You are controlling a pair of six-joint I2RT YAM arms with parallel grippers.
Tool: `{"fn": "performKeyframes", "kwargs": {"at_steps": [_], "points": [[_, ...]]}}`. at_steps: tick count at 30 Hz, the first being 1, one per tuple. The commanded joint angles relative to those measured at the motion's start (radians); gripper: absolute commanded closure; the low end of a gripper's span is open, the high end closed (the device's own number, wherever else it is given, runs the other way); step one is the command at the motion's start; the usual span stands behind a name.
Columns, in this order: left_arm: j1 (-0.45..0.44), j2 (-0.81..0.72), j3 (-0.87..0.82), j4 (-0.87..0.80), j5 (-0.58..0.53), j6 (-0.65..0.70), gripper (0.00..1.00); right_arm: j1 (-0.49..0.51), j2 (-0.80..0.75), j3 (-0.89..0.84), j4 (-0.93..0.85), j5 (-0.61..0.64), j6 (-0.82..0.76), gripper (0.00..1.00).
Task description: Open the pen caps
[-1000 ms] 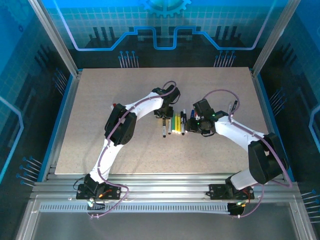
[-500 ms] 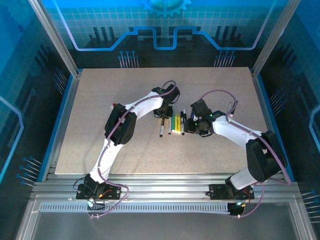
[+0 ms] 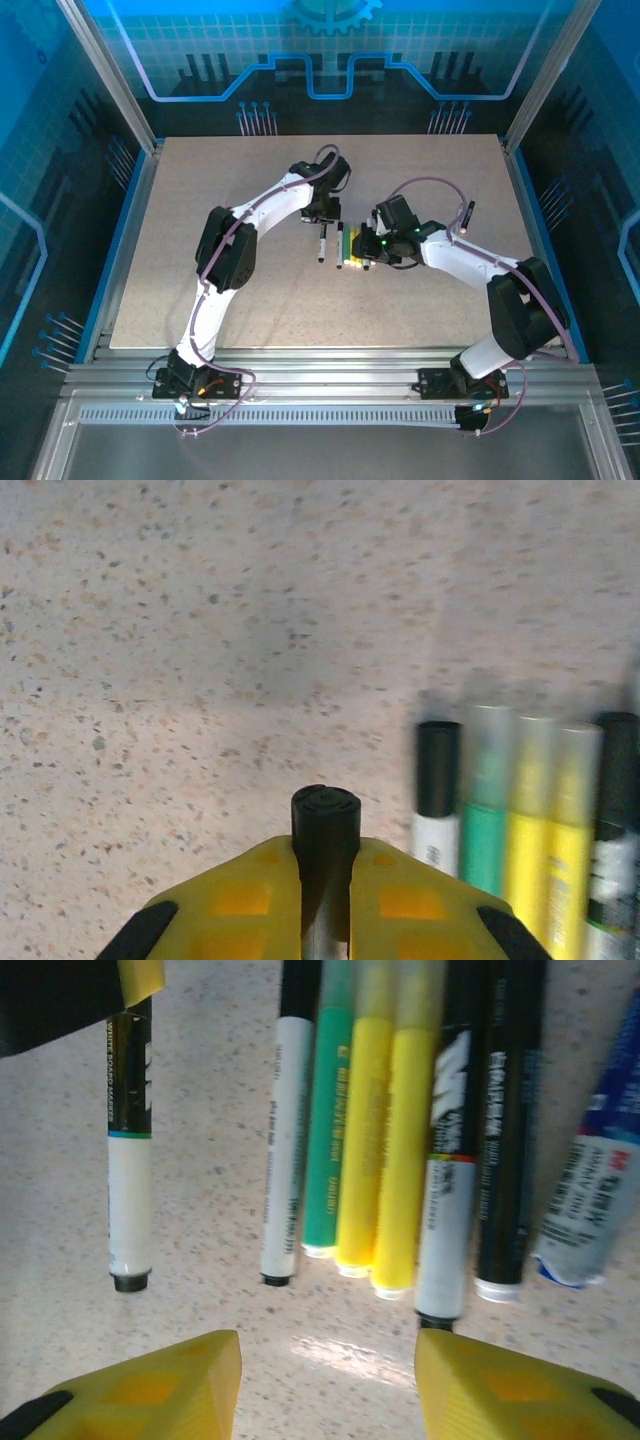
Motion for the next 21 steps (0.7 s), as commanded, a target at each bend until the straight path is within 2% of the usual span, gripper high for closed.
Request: {"fn": "performKeyframes", "kwargs": {"at_steps": [1, 8, 21], "points": [[-0.003, -0.057, 0.004, 0.005, 0.092, -0.031, 0.90, 0.013, 0.017, 0.010, 0.128, -0.109, 0.053, 0.48], [-0.003, -0.079, 0.004, 0.028, 0.168, -0.058, 0.90, 0.012, 0.063, -0.008, 0.308, -0.235, 0.135, 0.41], [-0.003, -0.111, 0.005, 0.047, 0.215, -0.076, 0.90, 0.023, 0.133, 0.021, 0.335, -0.255, 0.157, 0.44]]}}
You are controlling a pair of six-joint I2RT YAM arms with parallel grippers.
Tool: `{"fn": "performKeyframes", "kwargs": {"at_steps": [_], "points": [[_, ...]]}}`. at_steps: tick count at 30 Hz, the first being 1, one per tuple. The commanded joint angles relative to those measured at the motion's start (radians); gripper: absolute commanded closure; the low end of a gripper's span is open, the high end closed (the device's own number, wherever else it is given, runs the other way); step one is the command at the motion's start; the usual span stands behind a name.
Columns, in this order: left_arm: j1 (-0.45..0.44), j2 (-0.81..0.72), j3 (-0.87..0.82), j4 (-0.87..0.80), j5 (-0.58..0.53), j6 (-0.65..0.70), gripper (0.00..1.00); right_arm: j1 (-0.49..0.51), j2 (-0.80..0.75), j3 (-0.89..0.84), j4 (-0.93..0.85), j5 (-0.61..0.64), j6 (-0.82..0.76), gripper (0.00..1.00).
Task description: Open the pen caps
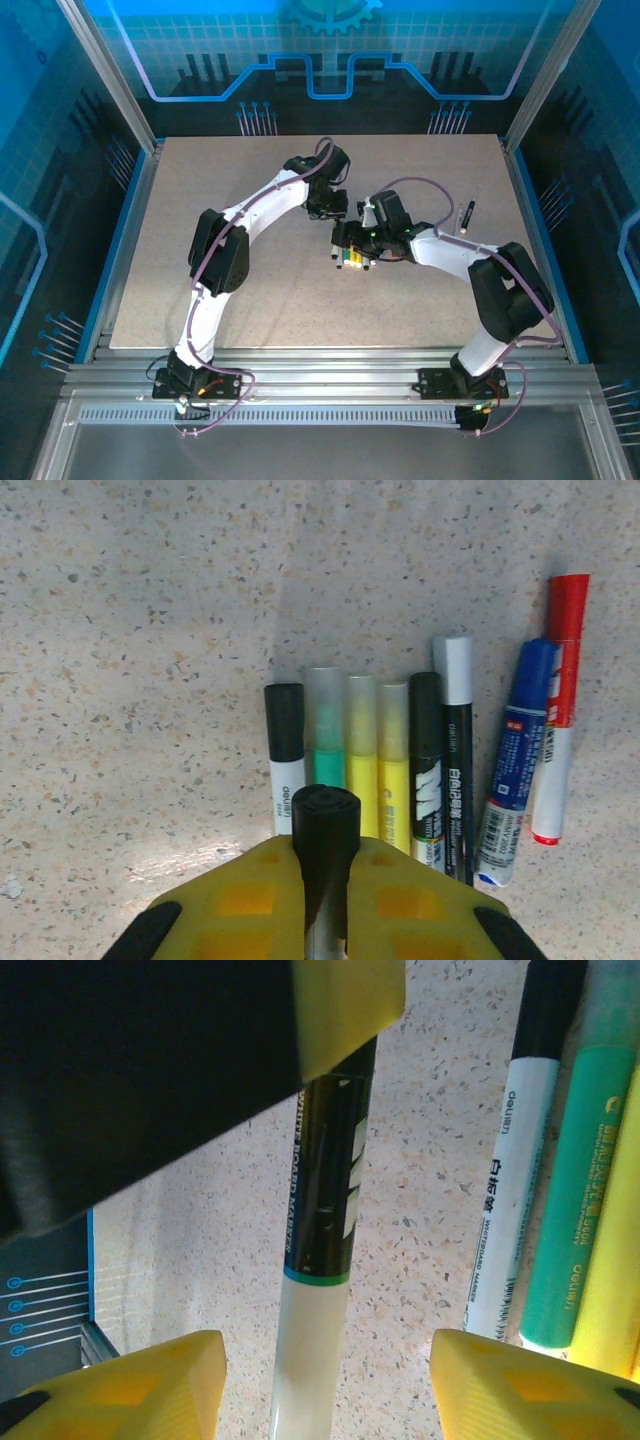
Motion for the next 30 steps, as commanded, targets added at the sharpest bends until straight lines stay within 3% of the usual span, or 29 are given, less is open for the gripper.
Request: {"fn": "performKeyframes", "kwargs": {"at_steps": [1, 11, 20, 24, 26, 30], "points": [[-0.002, -0.052, 0.004, 0.010, 0.038, -0.024, 0.90, 0.019, 0.026, 0.027, 0.027, -0.022, 0.012, 0.44], [-0.003, -0.061, -0.010, 0.027, 0.062, -0.034, 0.90, 0.032, 0.076, 0.073, 0.028, -0.033, 0.018, 0.52], [-0.004, -0.057, -0.018, 0.029, 0.062, -0.039, 0.90, 0.035, 0.100, 0.096, 0.028, -0.044, 0.025, 0.69], [-0.004, -0.057, -0.018, 0.029, 0.051, -0.039, 0.91, 0.038, 0.101, 0.086, 0.034, -0.048, 0.025, 0.72], [-0.003, -0.057, -0.018, 0.030, 0.048, -0.040, 0.91, 0.042, 0.099, 0.077, 0.036, -0.050, 0.027, 0.77], [-0.002, -0.055, -0.018, 0.029, 0.044, -0.042, 0.90, 0.041, 0.088, 0.060, 0.034, -0.051, 0.024, 0.96]]}}
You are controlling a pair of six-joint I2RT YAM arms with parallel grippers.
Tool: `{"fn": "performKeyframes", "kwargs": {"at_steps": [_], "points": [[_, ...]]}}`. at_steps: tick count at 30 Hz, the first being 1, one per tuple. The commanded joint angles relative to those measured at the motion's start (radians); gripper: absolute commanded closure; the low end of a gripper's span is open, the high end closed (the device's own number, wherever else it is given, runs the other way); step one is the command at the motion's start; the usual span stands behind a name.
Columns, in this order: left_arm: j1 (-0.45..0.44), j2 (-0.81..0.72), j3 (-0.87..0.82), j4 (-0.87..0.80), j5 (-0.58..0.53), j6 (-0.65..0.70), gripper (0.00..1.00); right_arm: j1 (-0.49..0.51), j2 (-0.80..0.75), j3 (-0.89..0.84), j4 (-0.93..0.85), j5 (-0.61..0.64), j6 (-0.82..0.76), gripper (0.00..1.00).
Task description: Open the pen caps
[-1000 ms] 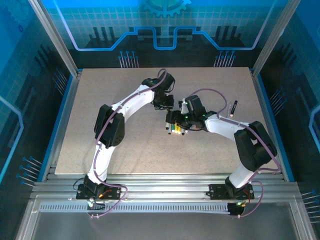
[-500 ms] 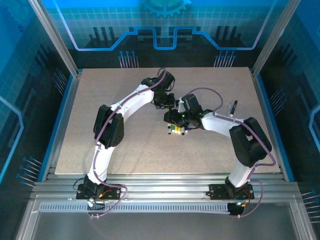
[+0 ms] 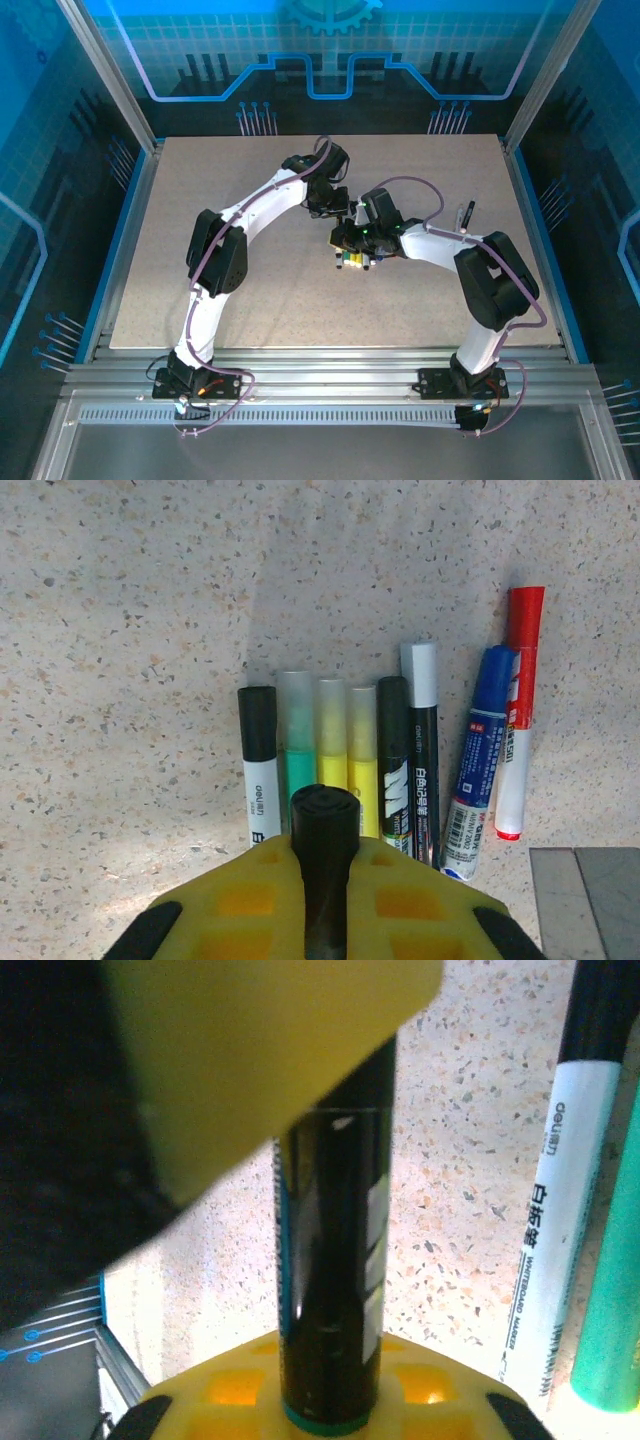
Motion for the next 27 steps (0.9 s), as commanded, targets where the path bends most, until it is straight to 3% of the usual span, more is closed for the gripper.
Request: {"fn": "performKeyframes", "kwargs": {"at_steps": [1, 4, 7, 18, 27], "points": [[-0.002, -0.042, -0.014, 0.004, 0.002, -0.016, 0.87, 0.023, -0.014, -0.011, 0.015, -0.029, -0.028, 1.00], [0.000, -0.045, -0.018, -0.004, -0.020, -0.019, 0.71, 0.023, -0.039, -0.033, 0.011, -0.022, -0.044, 1.00], [0.002, -0.045, -0.024, 0.000, -0.020, -0.022, 0.66, 0.023, -0.059, -0.050, 0.006, -0.022, -0.060, 1.00], [0.003, -0.029, -0.028, 0.013, -0.004, -0.030, 0.66, 0.027, -0.070, -0.052, 0.009, -0.023, -0.082, 1.00], [0.003, -0.019, -0.028, 0.020, -0.015, -0.029, 0.77, 0.037, -0.061, -0.048, 0.010, -0.027, -0.083, 1.00]]}}
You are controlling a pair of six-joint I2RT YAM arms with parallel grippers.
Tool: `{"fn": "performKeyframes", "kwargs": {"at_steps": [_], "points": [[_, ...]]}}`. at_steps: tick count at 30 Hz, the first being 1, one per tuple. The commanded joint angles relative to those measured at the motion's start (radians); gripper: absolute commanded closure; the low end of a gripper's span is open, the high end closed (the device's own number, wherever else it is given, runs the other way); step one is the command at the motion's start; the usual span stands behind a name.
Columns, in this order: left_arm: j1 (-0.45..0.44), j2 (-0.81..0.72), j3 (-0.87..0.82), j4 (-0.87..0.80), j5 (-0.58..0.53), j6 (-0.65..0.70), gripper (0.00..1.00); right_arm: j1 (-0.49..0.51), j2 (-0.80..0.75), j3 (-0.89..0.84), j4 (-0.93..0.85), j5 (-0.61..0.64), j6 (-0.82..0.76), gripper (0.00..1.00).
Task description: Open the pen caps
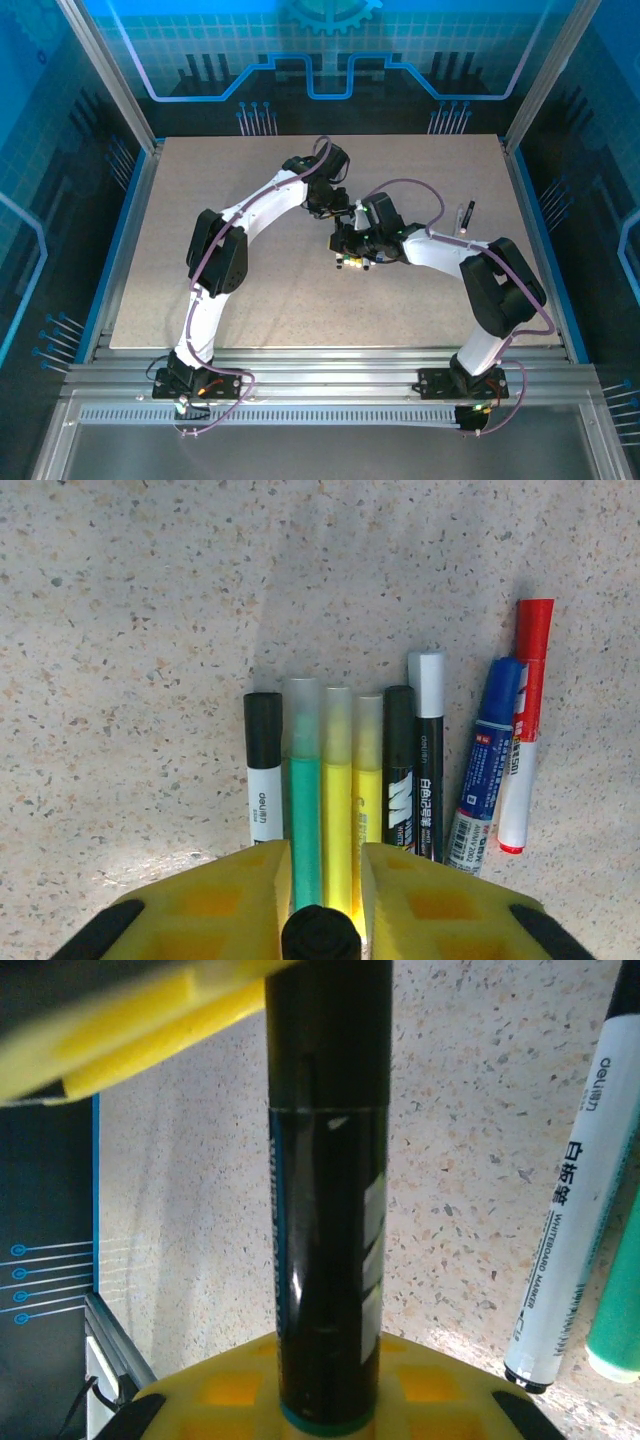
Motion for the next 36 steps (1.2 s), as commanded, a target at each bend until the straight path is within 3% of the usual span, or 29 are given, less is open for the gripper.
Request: {"fn": "performKeyframes", "kwargs": {"at_steps": [1, 3, 7, 15, 25, 30, 36], "points": [[0.003, -0.017, -0.015, 0.004, 0.001, -0.007, 0.79, 0.021, -0.008, 0.000, 0.002, -0.017, -0.016, 1.00], [0.002, -0.013, -0.015, 0.010, 0.005, -0.009, 0.82, 0.021, -0.007, -0.006, 0.007, -0.014, -0.012, 1.00], [0.003, -0.006, -0.018, 0.034, 0.002, -0.022, 1.00, 0.032, -0.008, -0.009, 0.001, 0.019, -0.001, 1.00], [0.064, 0.054, 0.053, 0.047, -0.041, -0.059, 1.00, 0.077, -0.056, -0.056, -0.031, 0.031, -0.004, 1.00], [0.185, 0.102, 0.182, 0.006, -0.085, -0.057, 1.00, 0.186, -0.294, -0.192, -0.200, 0.059, -0.035, 1.00], [0.214, 0.112, 0.218, -0.007, -0.092, -0.061, 1.00, 0.202, -0.354, -0.217, -0.227, 0.020, -0.023, 1.00], [0.223, 0.115, 0.247, -0.050, -0.124, -0.034, 1.00, 0.157, -0.410, -0.230, -0.303, 0.113, -0.040, 1.00]]}}
